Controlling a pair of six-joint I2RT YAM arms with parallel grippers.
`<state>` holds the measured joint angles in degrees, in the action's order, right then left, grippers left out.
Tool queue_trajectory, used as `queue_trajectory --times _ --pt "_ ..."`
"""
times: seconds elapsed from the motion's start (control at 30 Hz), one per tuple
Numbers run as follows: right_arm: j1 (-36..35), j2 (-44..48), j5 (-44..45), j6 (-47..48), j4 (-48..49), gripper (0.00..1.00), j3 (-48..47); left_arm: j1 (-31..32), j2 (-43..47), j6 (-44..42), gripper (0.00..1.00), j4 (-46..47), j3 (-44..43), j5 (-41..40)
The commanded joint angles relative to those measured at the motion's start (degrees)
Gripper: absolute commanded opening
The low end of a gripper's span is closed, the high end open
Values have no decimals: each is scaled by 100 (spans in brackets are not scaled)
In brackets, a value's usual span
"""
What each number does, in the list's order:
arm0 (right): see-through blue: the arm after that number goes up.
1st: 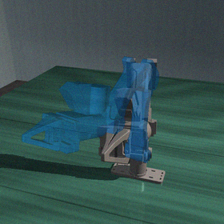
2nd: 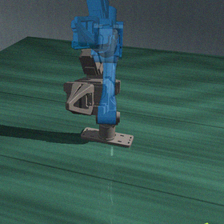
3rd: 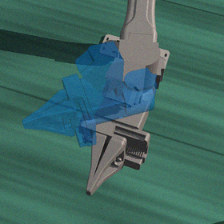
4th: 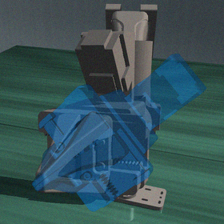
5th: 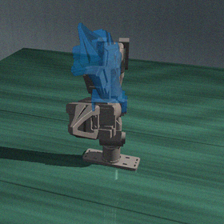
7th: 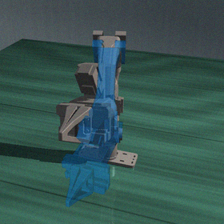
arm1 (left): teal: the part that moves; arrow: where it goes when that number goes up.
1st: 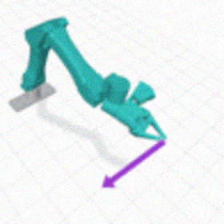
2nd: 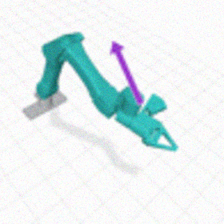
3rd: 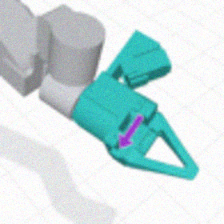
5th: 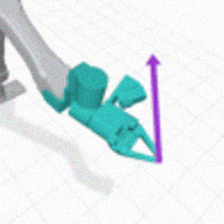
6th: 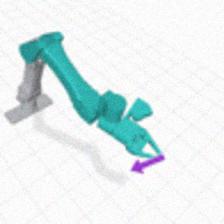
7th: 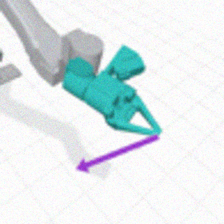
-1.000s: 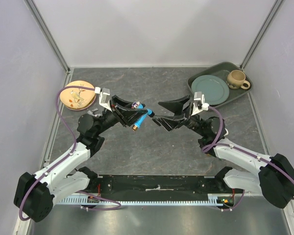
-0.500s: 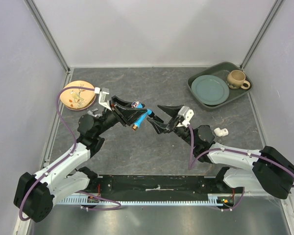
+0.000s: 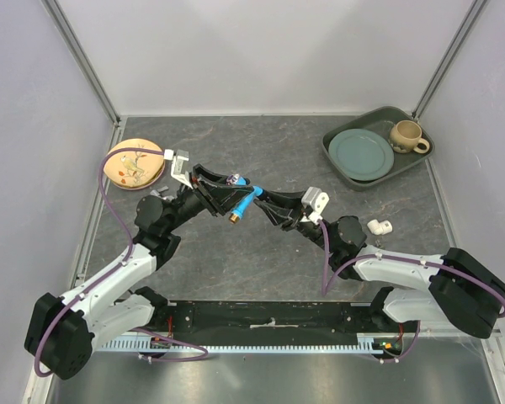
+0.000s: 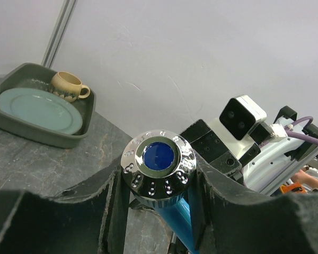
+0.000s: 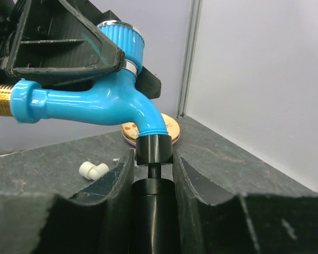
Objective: Install the water faucets
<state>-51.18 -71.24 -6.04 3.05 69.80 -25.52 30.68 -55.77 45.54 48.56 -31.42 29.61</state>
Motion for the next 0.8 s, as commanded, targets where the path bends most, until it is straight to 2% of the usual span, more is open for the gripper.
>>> queue_trajectory --times 0.0,0.07,0.1,0.13,0.2,0.23,0.3,0.33,0.43,0.63,0.77 --pt "-6 110 -152 3 297 29 -147 9 5 201 2 400 -84 72" --pt "3 172 -125 -50 315 15 -120 9 -22 192 2 383 -119 107" --pt "3 207 -99 -76 306 2 -120 9 -31 184 2 296 -145 150" --pt "-6 233 -81 -111 289 0 -111 9 -31 149 2 208 -189 194" --pt "3 374 -29 -103 157 0 -103 9 -22 -44 2 -90 -364 300" --pt "3 426 6 -7 -26 0 -111 9 -4 -123 15 -527 -443 292" --pt "-6 593 138 108 -185 0 -94 9 75 -405 35 -1021 -724 221" --pt "2 637 173 186 -369 0 -85 9 92 -501 52 -1615 -830 195" --pt "-6 831 261 442 -852 0 -155 9 189 -748 71 -2313 -1164 89" --pt "3 1007 349 750 -1205 0 -199 9 145 -722 85 -3641 -1735 326" --pt "3 1042 314 697 -1197 0 -199 17 49 -932 88 -4240 -1921 310"
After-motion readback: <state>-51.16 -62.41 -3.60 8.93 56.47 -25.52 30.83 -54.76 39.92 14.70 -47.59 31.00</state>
